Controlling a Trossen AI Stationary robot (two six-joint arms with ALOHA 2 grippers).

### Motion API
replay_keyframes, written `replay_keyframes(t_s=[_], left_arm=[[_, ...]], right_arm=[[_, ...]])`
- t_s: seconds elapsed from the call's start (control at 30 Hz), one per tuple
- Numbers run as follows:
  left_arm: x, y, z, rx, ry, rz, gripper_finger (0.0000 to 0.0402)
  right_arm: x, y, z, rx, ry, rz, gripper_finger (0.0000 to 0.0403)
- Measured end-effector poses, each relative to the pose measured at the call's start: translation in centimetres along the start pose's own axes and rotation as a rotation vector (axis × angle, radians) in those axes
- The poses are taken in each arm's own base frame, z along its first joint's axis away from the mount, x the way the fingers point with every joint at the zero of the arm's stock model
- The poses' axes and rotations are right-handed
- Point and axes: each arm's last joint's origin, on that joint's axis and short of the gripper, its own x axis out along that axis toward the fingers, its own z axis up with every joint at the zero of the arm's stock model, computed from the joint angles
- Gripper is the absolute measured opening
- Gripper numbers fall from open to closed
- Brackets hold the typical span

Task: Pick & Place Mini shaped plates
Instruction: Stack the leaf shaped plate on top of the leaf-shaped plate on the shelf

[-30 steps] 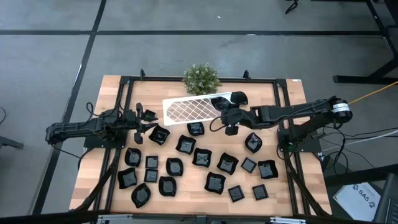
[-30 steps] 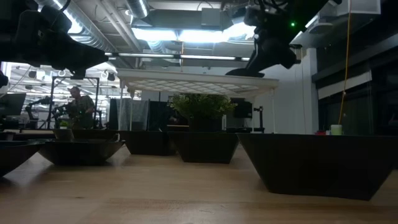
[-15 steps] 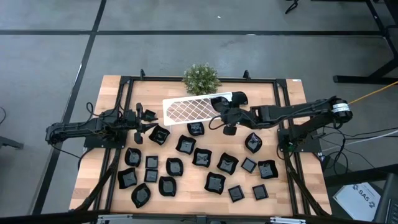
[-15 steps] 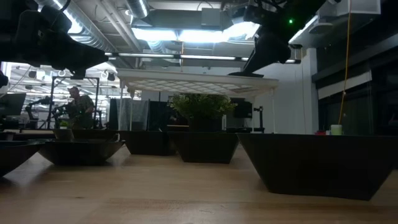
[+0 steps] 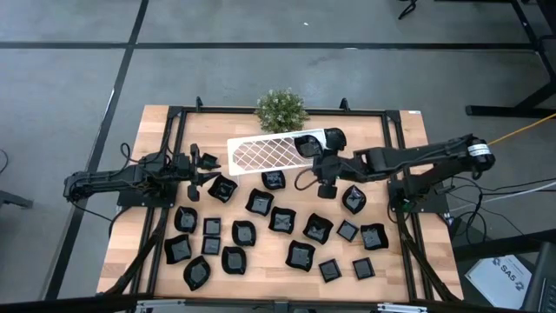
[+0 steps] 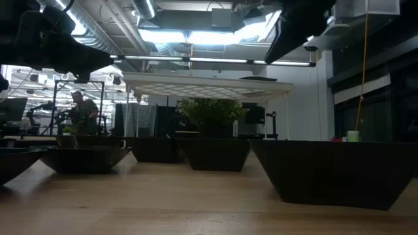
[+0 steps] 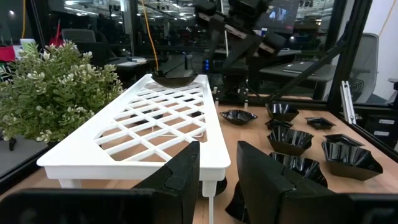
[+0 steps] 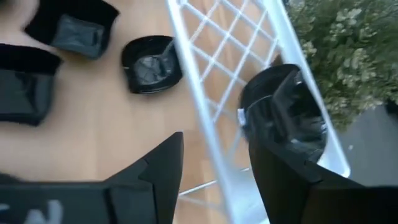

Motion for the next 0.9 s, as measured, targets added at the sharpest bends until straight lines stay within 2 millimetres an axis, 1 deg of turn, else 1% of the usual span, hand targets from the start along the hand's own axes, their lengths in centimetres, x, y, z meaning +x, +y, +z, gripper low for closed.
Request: replay_keyframes(t_s=[0.13, 0.27, 0.43, 0.57, 0.7, 0.77, 0.83, 0.9], left_arm=[[0.0, 0.0, 0.0, 0.000, 0.000, 0.000, 0.0100], [0.0, 0.0, 0.0, 0.000, -0.004, 0.000, 0.0100], [0.0, 0.0, 0.0, 0.000, -0.006, 0.000, 0.0100], [0.0, 0.0, 0.0, 0.000, -0.006, 0.000, 0.0100], [0.0, 0.0, 0.0, 0.000, -0.006, -0.001, 0.0100], [0.0, 0.0, 0.0, 0.000, -0.006, 0.000, 0.0100], [0.0, 0.0, 0.0, 0.000, -0.006, -0.001, 0.0100], [0.0, 0.0, 0.0, 0.000, -0.006, -0.001, 0.0100]], right_arm=[[-1.3, 1.0, -0.6, 0.037, 0.034, 0.033, 0.0182], [-2.2, 1.9, -1.7, 0.084, 0.105, 0.047, 0.0182], [-3.2, 2.5, -3.2, 0.094, 0.226, 0.025, 0.0182], [-3.6, 2.2, -4.2, 0.075, 0.289, -0.089, 0.0182], [-3.8, 1.7, -4.8, 0.050, 0.308, -0.200, 0.0182], [-3.5, 1.7, -5.1, 0.028, 0.299, -0.233, 0.0182], [-3.0, 1.6, -5.9, 0.018, 0.299, -0.262, 0.0182], [-2.7, 1.2, -6.8, 0.075, 0.294, -0.278, 0.0182]])
